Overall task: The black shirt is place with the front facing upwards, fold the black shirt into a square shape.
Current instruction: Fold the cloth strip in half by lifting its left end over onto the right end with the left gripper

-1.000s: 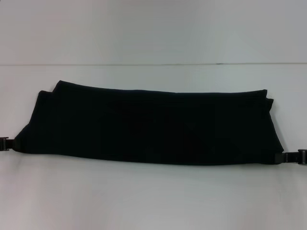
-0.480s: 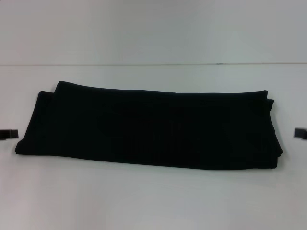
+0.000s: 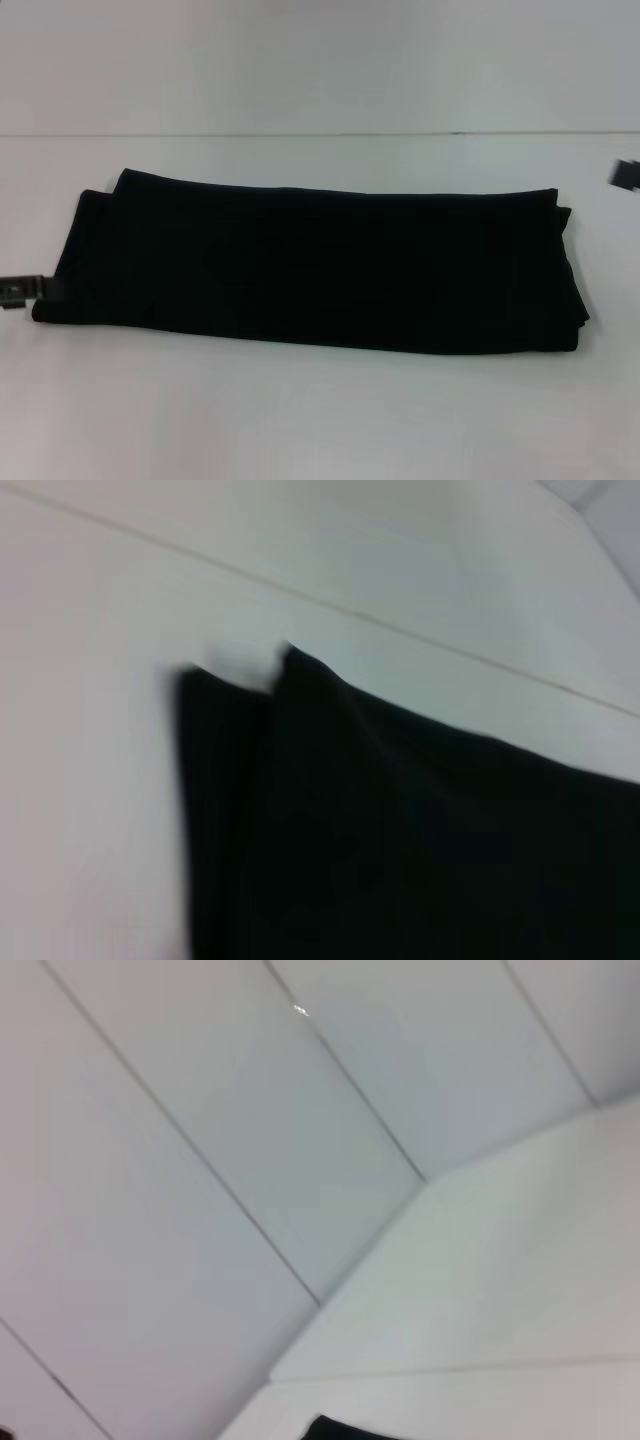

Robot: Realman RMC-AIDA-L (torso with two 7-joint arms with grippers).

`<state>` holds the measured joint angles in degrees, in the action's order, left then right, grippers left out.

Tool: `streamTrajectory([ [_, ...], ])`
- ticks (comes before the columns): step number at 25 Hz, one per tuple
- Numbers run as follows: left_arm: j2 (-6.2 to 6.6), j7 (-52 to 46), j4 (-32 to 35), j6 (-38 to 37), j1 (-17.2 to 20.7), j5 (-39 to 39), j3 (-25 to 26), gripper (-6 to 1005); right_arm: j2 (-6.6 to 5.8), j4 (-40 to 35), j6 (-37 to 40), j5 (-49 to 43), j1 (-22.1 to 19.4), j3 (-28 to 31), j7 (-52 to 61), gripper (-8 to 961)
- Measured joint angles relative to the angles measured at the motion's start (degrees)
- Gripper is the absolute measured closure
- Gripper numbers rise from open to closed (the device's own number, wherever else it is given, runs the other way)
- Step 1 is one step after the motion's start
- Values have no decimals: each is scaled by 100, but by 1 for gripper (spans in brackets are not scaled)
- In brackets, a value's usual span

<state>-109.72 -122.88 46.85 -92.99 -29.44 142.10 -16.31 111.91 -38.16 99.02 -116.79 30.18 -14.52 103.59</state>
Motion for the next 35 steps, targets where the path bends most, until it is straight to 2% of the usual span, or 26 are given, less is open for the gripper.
streamTrajectory([
  [5, 110, -465, -117, -488, -33, 36, -186, 166, -33, 234, -246, 6, 426, -321, -220, 23],
  [8, 167, -908, -305, -488, -40, 44, -454, 103, -29, 201, -457, 6, 624, -562, -224, 23],
  [12, 235, -1470, -586, -363, -134, 151, -811, 104, -96, 182, -650, 7, 819, -809, -233, 23],
  [15, 285, -1755, -946, -68, -326, 512, -931, 105, -139, 173, -745, 17, 888, -965, -314, 22],
  [19, 315, -1991, -1254, 267, -526, 728, -917, 107, -108, 119, -718, 33, 917, -1044, -430, 22],
  [23, 370, -2243, -1300, 227, -671, 733, -928, 108, -76, 51, -710, 39, 929, -1067, -457, 22],
  [30, 589, -2897, -1614, 304, -796, 745, -863, 110, -93, 31, -687, 48, 911, -1070, -461, 29],
  [35, 605, -3239, -1604, 395, -835, 695, -837, 112, -76, 28, -662, 60, 902, -1033, -546, 30],
])
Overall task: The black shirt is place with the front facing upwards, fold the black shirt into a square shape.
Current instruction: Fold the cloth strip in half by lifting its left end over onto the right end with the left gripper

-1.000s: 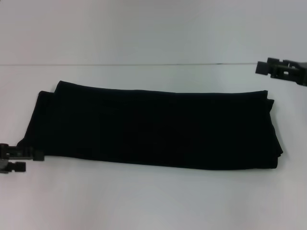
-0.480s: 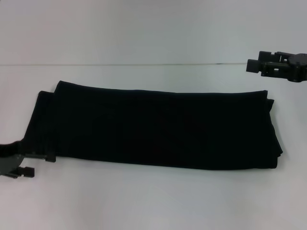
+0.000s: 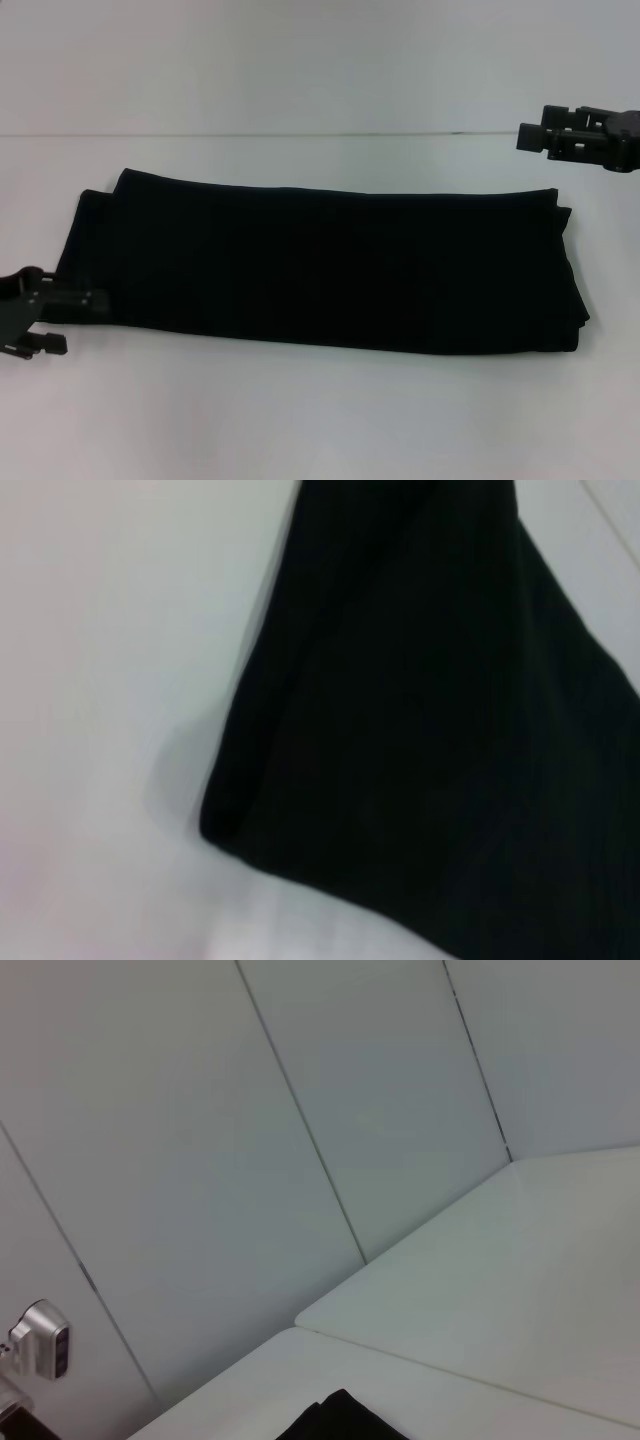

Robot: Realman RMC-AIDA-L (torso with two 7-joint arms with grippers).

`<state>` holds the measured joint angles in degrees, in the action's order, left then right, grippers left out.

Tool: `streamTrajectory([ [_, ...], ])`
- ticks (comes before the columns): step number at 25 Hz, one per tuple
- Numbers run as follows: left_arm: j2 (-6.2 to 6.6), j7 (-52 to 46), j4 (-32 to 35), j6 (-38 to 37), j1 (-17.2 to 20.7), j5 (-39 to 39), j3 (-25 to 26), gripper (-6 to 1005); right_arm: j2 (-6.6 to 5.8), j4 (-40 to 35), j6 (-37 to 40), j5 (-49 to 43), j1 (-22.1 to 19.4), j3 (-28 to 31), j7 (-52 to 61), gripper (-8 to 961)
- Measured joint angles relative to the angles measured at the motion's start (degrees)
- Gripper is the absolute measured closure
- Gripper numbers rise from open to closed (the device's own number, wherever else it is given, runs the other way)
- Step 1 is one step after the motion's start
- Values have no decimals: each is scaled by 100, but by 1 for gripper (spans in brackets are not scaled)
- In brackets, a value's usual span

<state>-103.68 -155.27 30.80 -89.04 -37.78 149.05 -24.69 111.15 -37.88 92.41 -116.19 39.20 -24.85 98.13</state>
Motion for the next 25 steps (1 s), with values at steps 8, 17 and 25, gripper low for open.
streamTrajectory([
  [8, -3, -183, -299, 495, -111, -5, 1, 112, 22, -1, 26, 9, 50, -15, -53, 31],
  [17, -5, -306, -342, 857, -70, -2, -2, 112, 5, -47, 25, 46, 68, -10, -77, 32],
  [25, 2, -329, -365, 1004, -70, 37, -27, 112, 14, -74, 18, 79, 70, -15, -78, 34],
])
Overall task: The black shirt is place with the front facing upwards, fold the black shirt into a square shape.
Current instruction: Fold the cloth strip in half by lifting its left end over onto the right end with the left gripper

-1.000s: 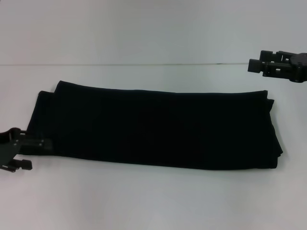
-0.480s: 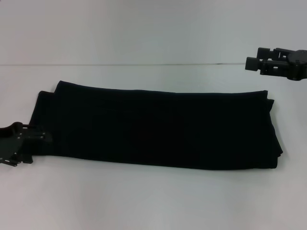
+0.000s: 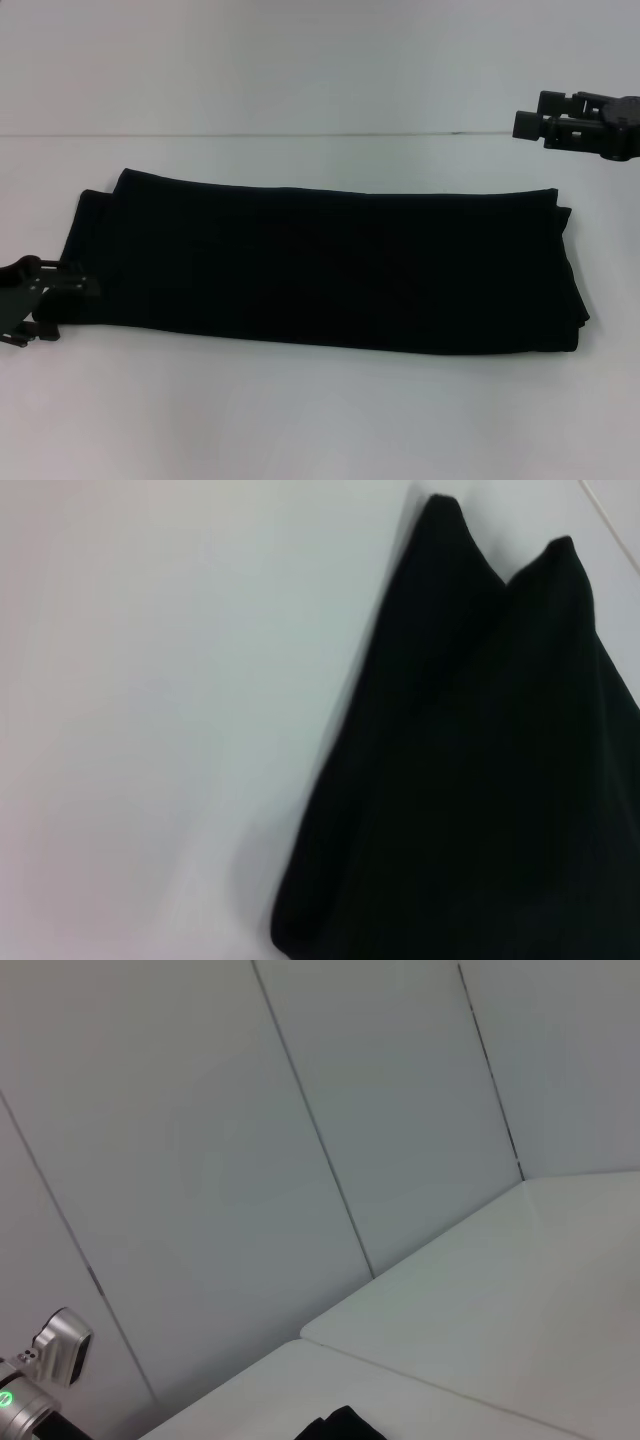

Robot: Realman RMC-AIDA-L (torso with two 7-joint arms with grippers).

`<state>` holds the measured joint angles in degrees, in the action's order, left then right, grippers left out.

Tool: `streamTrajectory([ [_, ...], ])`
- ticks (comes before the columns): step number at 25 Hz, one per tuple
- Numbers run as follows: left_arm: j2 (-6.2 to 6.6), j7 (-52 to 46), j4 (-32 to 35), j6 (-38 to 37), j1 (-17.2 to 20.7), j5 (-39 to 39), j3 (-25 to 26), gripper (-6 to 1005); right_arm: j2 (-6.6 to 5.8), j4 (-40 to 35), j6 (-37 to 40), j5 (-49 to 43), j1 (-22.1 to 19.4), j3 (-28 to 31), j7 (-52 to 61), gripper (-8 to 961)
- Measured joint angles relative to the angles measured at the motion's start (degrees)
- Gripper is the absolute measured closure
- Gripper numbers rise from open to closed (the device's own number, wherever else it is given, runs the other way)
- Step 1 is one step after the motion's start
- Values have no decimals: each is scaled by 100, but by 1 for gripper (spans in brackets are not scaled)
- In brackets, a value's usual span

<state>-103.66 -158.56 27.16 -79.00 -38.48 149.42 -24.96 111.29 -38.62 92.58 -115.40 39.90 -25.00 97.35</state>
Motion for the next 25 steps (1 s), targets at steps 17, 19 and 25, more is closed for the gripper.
streamTrajectory([
  [17, -8, 8, -78, 277, -8, 70, -81, 113, 7, 4, 3, 159, -32, 2, -6, 34],
  [19, -18, 8, -82, 291, -7, 70, -123, 113, 7, 4, 4, 159, -30, -2, -6, 34],
  [25, -38, 8, -88, 394, -8, 70, -152, 113, 7, 4, 6, 159, -32, 3, -6, 34],
])
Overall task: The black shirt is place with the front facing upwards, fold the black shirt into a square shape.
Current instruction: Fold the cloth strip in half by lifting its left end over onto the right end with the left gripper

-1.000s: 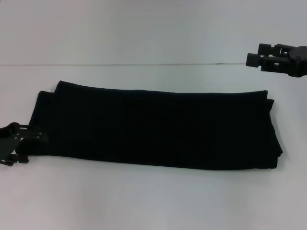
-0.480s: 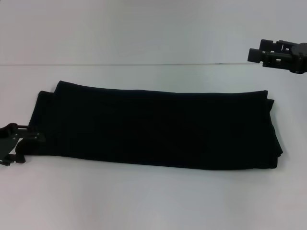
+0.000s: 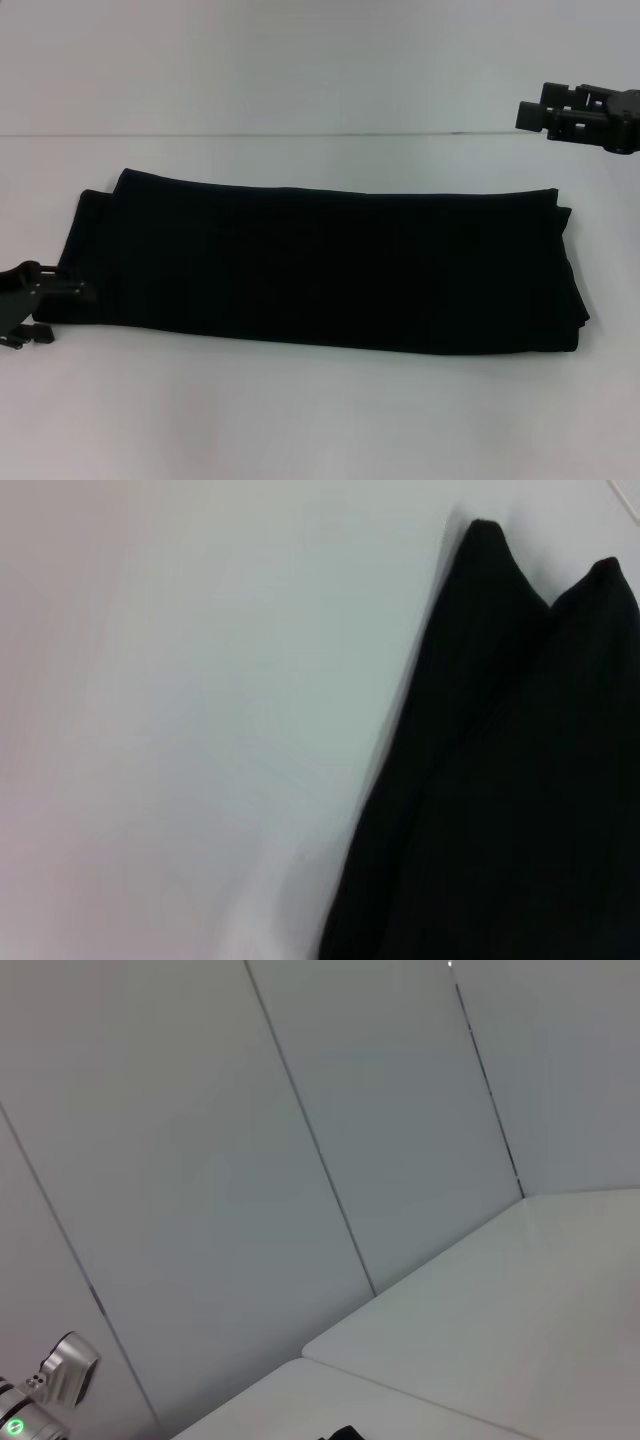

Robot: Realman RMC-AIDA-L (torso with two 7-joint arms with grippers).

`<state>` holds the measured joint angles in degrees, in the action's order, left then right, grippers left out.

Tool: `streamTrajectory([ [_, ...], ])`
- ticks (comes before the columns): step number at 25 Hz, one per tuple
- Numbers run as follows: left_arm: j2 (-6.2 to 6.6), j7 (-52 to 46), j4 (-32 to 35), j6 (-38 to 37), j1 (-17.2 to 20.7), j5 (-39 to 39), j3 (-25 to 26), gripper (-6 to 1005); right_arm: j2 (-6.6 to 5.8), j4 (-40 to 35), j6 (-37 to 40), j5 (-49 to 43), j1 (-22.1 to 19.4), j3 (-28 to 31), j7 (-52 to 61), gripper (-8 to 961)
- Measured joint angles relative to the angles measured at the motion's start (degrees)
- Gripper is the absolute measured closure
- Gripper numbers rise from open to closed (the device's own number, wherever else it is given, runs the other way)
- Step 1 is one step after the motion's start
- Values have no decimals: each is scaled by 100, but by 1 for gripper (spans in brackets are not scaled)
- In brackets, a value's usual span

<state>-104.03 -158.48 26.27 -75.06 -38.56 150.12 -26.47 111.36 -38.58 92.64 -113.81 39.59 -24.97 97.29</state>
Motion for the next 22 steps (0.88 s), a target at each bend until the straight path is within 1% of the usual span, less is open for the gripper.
streamTrajectory([
  [15, -25, 23, 1, 304, -38, 0, -7, 112, 6, 12, 7, 53, -30, 0, -22, 34],
  [22, -29, 33, 21, 346, -45, -51, 3, 139, 15, 10, 18, 64, -34, 25, -26, 34],
])
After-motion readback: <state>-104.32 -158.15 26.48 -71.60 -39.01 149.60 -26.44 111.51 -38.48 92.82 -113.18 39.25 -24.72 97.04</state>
